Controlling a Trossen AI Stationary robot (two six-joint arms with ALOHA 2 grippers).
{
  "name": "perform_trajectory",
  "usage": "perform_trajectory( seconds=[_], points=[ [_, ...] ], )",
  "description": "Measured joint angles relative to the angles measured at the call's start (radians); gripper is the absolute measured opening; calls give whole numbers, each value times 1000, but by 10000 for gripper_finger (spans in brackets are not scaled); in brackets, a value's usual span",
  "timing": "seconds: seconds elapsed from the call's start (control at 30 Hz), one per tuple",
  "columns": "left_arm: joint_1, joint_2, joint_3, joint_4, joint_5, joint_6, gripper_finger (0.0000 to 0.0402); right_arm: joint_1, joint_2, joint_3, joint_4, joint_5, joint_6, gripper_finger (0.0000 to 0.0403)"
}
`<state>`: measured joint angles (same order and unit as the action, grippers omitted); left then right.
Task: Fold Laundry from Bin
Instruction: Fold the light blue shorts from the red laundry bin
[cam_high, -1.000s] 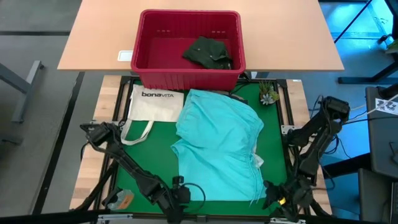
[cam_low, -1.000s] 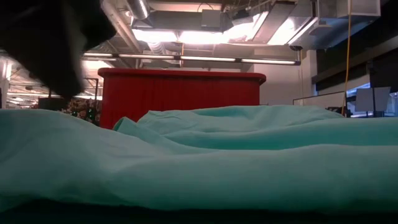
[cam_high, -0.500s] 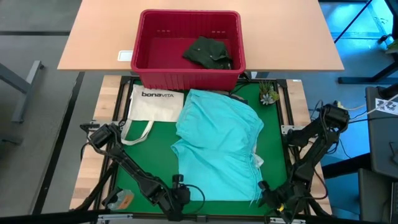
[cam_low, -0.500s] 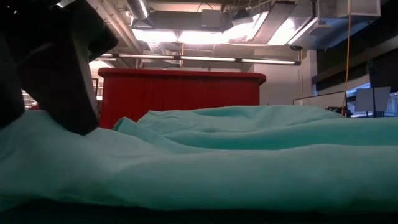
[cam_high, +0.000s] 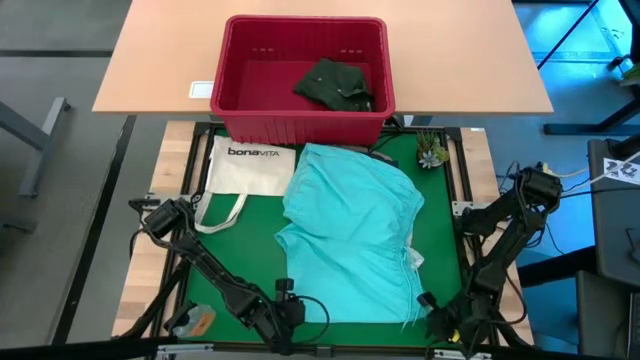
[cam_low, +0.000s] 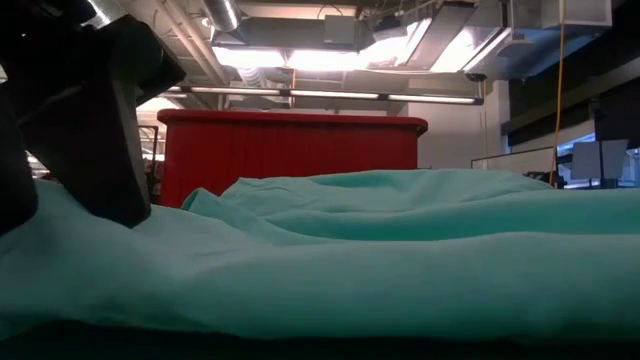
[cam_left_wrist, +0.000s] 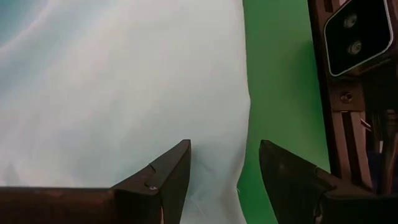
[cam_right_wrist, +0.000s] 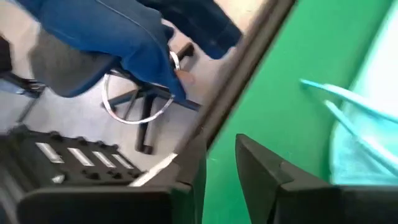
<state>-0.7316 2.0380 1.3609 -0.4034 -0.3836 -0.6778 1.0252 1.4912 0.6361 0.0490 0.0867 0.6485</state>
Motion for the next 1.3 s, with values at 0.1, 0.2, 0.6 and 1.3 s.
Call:
perform_trajectory(
  seconds=[0.1, 0.2, 0.6, 1.3],
  points=[
    [3, 0, 0, 0, 0, -2, 184, 0, -1, 15, 2, -3, 0, 84],
    [10, 0, 0, 0, 0, -20, 184, 0, -1, 20, 9, -4, 0, 85],
    [15, 0, 0, 0, 0, -22, 184, -27, -1, 20, 13, 7, 89, 156],
    [16, -1, 0, 1, 0, -22, 184, -182, -1, 231, -217, -467, -72, 328]
  ],
)
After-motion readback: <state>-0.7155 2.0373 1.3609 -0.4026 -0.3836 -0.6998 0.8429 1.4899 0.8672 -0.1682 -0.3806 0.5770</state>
